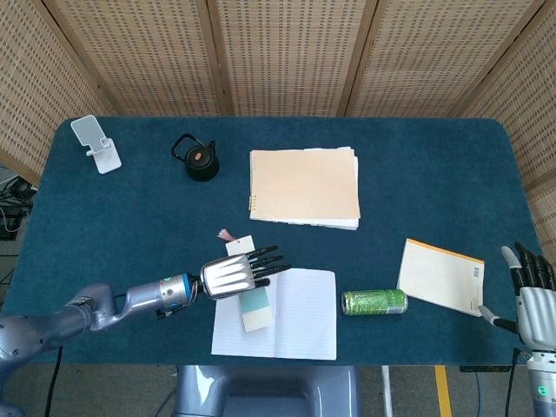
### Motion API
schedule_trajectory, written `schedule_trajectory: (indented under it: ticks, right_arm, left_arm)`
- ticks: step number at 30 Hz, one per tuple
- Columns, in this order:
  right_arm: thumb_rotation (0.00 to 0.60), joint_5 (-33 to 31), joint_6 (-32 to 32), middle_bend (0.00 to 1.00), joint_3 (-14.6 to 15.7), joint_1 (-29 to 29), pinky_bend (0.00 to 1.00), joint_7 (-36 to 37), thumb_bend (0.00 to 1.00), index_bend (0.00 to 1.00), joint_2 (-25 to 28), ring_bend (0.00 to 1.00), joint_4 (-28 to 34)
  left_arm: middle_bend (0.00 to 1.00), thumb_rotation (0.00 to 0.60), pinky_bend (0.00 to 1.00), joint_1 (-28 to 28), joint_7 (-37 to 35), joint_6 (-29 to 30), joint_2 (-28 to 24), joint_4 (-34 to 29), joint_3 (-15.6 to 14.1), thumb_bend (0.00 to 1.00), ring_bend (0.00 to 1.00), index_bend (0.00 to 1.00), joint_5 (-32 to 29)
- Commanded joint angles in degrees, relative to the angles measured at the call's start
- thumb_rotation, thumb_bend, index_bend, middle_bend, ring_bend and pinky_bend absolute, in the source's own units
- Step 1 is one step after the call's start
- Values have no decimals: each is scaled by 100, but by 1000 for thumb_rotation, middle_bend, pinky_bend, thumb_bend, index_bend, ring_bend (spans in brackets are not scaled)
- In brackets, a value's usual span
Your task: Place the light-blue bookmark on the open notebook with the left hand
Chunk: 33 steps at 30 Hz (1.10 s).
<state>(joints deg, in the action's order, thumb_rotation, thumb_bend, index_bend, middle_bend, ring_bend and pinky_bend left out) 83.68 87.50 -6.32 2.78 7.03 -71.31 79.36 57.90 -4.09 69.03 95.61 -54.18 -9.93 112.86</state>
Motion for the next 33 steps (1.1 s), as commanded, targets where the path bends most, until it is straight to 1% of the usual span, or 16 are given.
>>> schedule_trajectory:
  ticks: [1,12,17,23,28,33]
  right_arm:
    - [600,5,10,0,-2,-2,0,-1,122,34,5,0,5]
    - [600,-1,38,0,-19,-13,0,11,122,34,27,0,26]
    - [600,-16,52,0,-31,-21,0,-3,122,34,39,0,39]
    - [600,-18,30,0,-24,-16,0,-26,121,35,42,0,49]
    - [600,-24,25,0,-28,-15,0,-32,122,35,40,0,51]
    - [600,-22,27,0,-28,-15,0,-33,122,35,40,0,48]
  left_arm:
    - [0,600,0,47,-11,54,77,77,-70,192,0,427,121]
    - [0,600,0,141,-45,216,239,386,-313,186,0,425,473]
    - [0,600,0,148,83,309,390,635,-471,186,0,438,679]
    - [0,600,0,157,5,406,489,757,-490,186,0,412,693]
    - [0,600,0,159,-56,423,536,778,-483,186,0,364,654]
    - [0,600,0,166,-62,438,554,795,-521,186,0,350,668]
